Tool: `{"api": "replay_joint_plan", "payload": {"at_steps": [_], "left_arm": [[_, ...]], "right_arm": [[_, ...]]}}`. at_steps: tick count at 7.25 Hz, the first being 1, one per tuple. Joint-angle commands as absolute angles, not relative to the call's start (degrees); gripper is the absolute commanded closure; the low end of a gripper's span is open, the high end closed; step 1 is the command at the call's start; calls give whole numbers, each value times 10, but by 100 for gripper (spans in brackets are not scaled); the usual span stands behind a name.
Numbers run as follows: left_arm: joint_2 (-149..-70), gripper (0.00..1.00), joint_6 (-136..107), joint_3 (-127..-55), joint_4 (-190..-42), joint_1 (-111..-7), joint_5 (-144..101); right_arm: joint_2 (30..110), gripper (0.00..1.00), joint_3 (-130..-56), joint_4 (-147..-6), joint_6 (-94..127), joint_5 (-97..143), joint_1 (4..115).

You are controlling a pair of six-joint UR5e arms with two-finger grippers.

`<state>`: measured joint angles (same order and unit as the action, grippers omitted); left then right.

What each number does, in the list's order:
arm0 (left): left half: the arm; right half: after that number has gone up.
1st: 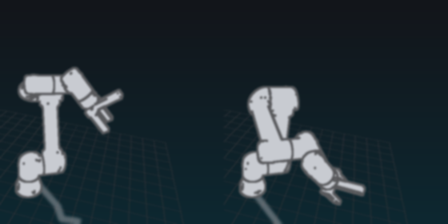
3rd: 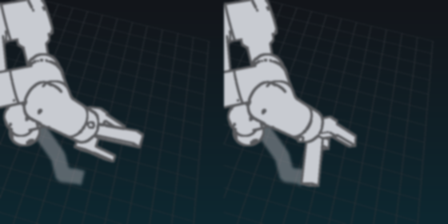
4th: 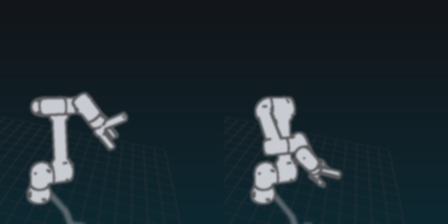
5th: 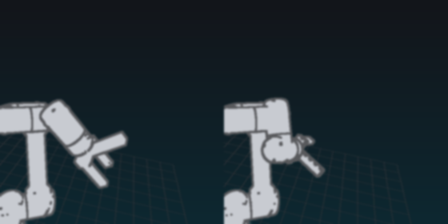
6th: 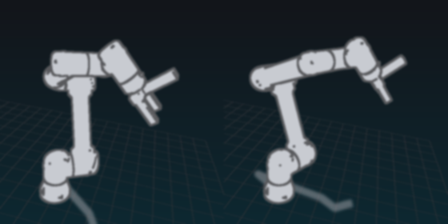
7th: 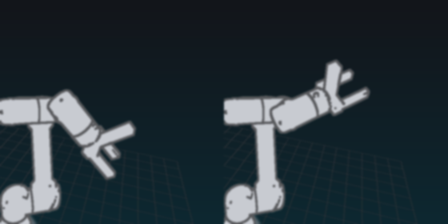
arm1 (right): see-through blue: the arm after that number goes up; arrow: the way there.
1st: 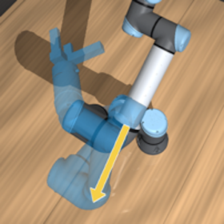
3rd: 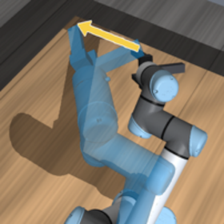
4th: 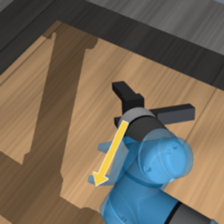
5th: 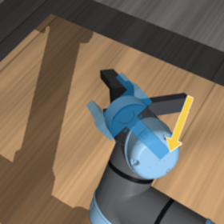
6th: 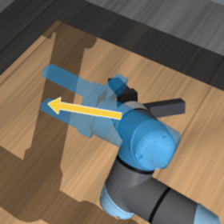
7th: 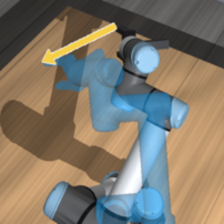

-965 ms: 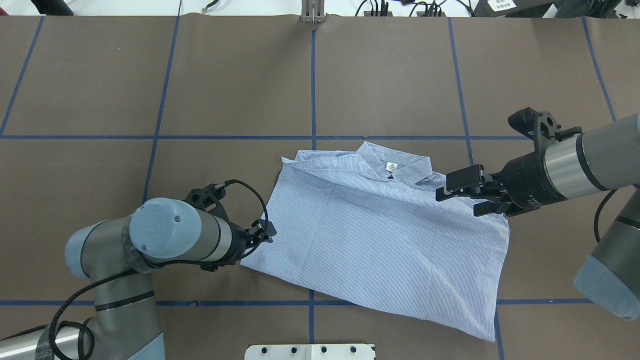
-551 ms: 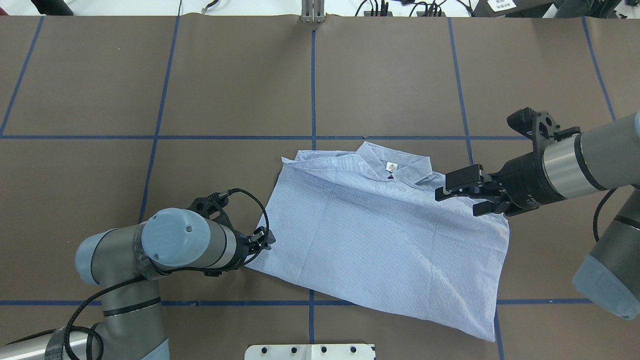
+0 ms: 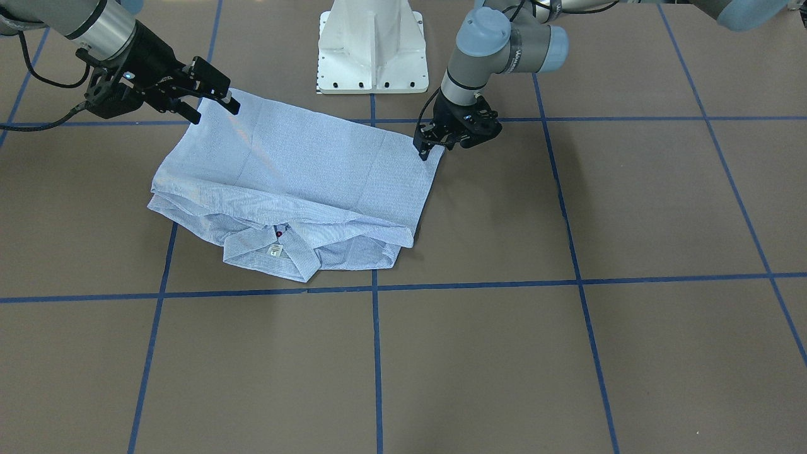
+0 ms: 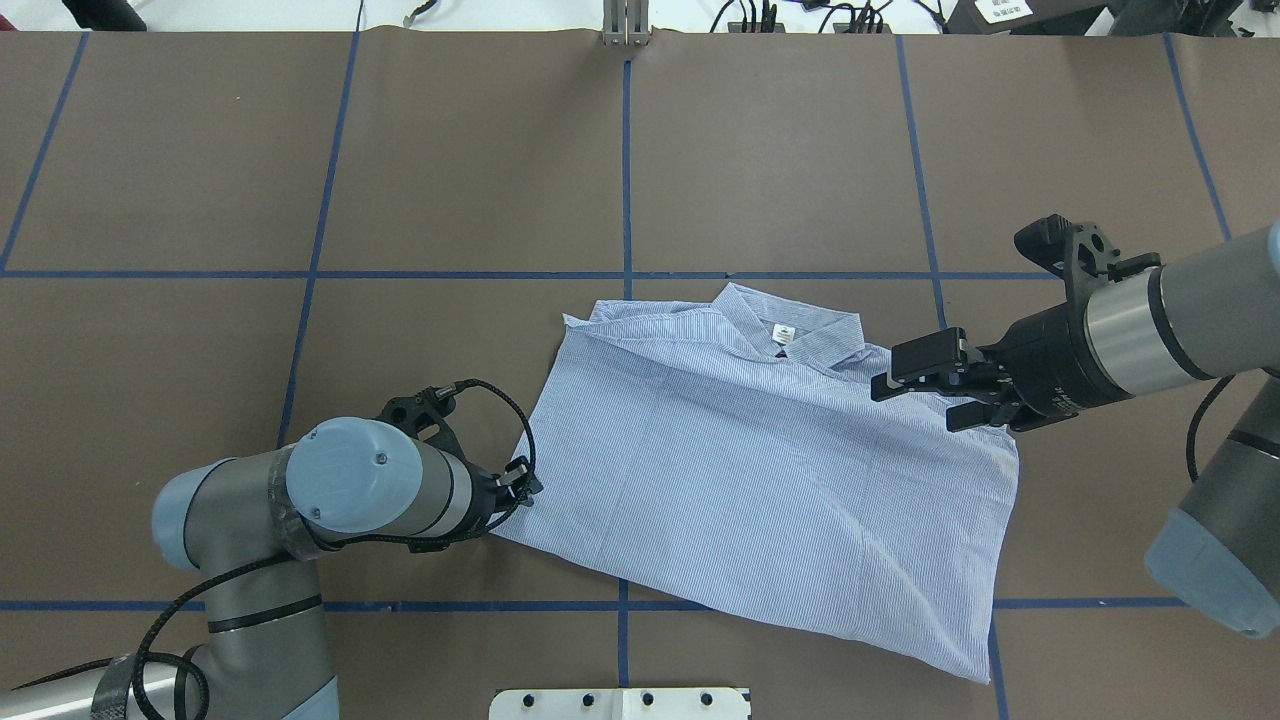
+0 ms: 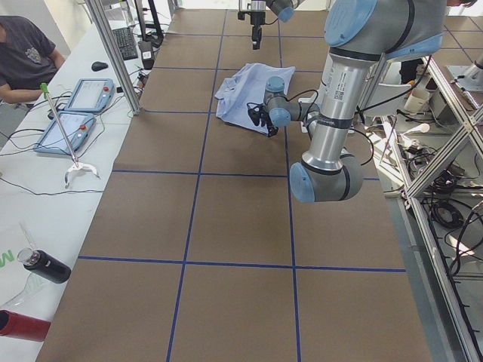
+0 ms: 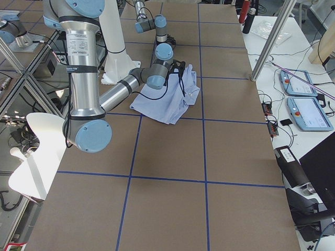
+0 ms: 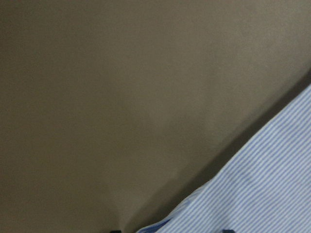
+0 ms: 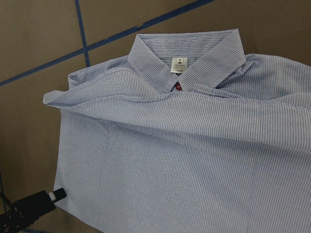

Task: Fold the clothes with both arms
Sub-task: 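Grasp the shirt corner with the left gripper and drag it away from the robot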

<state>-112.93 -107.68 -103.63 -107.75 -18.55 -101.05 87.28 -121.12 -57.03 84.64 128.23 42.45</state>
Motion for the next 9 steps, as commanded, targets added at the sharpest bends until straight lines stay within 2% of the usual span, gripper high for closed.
{"api": "replay_joint_plan", "payload": {"at_steps": [1,2,4,7,9], "left_arm": [[-1130,40,-1076,-1035,-1076,-185,-1012],[-1131,55,-1076,-1036,-1075,-185,-1012],[-1131,98,-1076,-1038,-1075,-185,-1012],[-1130,100,-1076,-1055,-1072,-194,-1014],[-1130,100,-1060,-1049,-1046,-250,-1018]], "right_arm": [[873,0,-1210,-571,846,1282,425],[873,0,-1210,-571,846,1281,426],[873,0,-1209,-571,846,1282,427],[873,0,-1206,-572,846,1282,432],[873,0,-1207,-572,846,1282,440]]}}
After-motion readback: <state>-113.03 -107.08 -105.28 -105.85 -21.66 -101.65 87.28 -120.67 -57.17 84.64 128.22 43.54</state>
